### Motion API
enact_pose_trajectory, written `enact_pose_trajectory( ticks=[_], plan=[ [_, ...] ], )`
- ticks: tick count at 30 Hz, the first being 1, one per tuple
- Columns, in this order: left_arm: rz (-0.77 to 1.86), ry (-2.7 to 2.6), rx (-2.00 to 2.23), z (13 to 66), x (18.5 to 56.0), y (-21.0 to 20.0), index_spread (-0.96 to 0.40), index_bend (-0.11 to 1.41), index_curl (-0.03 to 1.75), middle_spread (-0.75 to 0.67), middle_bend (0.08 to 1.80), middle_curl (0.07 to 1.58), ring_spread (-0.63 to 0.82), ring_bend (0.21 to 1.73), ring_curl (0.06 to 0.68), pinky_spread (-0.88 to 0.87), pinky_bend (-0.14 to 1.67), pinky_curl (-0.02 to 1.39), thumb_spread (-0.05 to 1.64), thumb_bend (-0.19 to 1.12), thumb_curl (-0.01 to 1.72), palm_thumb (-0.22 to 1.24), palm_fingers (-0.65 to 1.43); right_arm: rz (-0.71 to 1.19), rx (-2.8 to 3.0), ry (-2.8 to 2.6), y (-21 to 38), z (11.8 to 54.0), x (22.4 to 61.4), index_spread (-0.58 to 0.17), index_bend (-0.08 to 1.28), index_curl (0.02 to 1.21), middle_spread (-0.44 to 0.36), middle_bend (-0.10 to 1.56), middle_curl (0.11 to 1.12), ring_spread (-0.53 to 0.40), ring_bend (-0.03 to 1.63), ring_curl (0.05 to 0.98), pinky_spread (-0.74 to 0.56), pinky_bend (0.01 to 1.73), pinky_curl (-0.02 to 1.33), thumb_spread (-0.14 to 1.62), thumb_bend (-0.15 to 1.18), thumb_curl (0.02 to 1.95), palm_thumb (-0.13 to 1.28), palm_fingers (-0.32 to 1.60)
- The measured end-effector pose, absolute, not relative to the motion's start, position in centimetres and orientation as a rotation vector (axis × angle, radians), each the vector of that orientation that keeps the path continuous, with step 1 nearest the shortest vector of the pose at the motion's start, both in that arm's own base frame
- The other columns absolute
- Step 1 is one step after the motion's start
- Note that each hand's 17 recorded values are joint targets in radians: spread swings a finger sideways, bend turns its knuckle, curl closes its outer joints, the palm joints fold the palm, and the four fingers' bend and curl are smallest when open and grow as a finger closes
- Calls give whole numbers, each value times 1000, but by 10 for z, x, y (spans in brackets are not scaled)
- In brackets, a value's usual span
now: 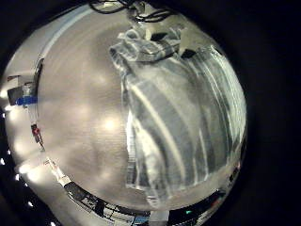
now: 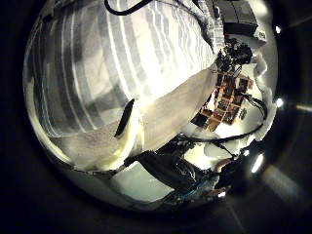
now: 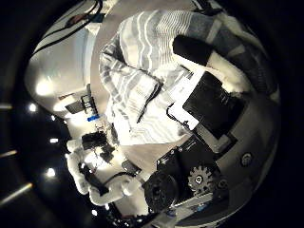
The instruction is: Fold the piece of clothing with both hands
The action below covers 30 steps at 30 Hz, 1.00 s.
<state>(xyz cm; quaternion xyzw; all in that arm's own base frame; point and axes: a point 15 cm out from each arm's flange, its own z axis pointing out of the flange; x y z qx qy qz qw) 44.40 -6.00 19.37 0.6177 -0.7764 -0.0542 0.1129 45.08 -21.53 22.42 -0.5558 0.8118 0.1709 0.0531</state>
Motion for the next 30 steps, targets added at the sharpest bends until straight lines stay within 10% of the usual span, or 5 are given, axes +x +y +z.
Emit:
enact_pose_trajectory(
  ticks=[11,30],
  plan=[
    [-150,-2290,1807,191,436,-60,-40,189,415,212,169,274,350,629,237,437,304,356,1168,-19,328,386,126,419,-1670,2430,-224,300,427,-238,1094,828,-104,1315,659,-162,1449,559,-231,1277,644,1065,113,747,1046,1205],
    [15,-2238,1966,276,413,38,-47,189,414,195,173,279,327,632,231,430,298,346,1173,-14,336,407,146,421,-2312,1799,154,401,434,-230,1104,823,-105,1335,639,-161,1455,557,-231,1248,672,1077,49,857,1052,1211]
  ],
)
